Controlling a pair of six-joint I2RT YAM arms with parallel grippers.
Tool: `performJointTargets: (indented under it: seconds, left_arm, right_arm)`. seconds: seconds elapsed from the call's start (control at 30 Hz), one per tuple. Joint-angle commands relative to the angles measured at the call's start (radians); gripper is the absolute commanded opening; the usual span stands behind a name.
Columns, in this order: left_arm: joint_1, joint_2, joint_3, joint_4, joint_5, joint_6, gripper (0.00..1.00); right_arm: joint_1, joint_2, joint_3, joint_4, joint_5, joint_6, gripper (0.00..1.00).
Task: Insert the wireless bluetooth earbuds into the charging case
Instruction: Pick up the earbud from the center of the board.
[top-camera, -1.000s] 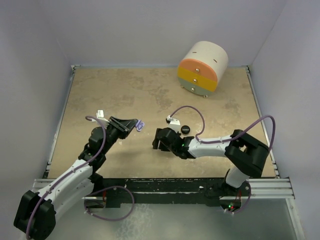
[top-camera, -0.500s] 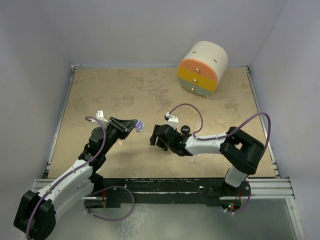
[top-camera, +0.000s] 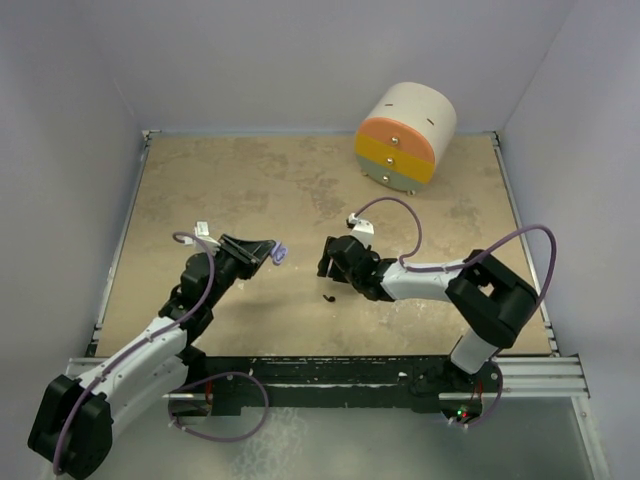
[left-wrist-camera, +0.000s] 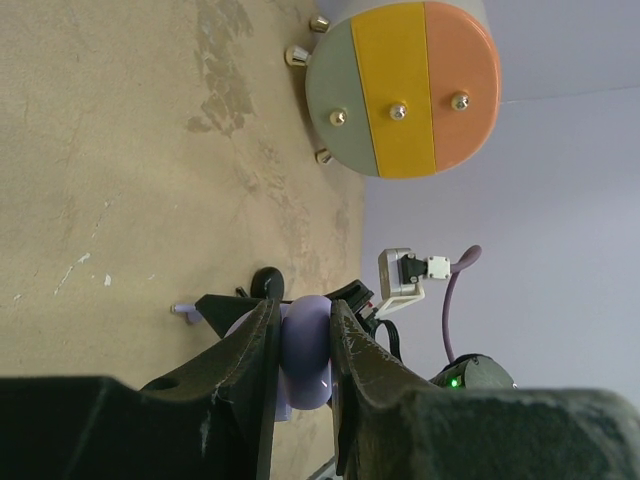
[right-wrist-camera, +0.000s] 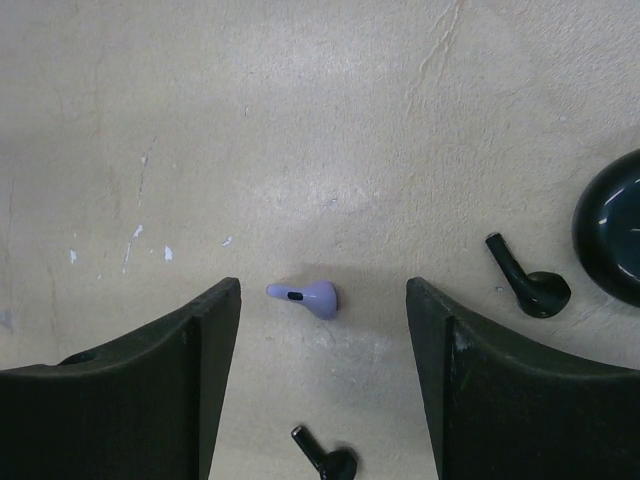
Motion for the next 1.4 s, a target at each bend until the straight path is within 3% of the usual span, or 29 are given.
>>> performJointTargets:
  seconds: [0.0, 0.23, 0.6, 1.37]
  left_arm:
    - [0.002, 0.009, 0.018, 0.029, -0.015, 0.03, 0.0]
    - [0.003, 0.022, 0.019, 0.033, -0.016, 0.035, 0.0]
    - [0.003, 0.008, 0.023, 0.027, -0.006, 0.034, 0.0]
    - [0.002, -0.053, 0.045, -0.046, -0.022, 0.045, 0.0]
  right_arm:
    - [0.0, 0.029, 0.016, -0.04, 0.021, -0.039, 0.7]
    - [0.007, -0.041, -0.054, 0.018, -0.032, -0.028, 0.7]
    - [0.109, -0.052, -0.036, -0.006, -0.039, 0.051, 0.69]
    - [0.054, 0.03, -0.035, 0.069, -0.047, 0.038, 0.7]
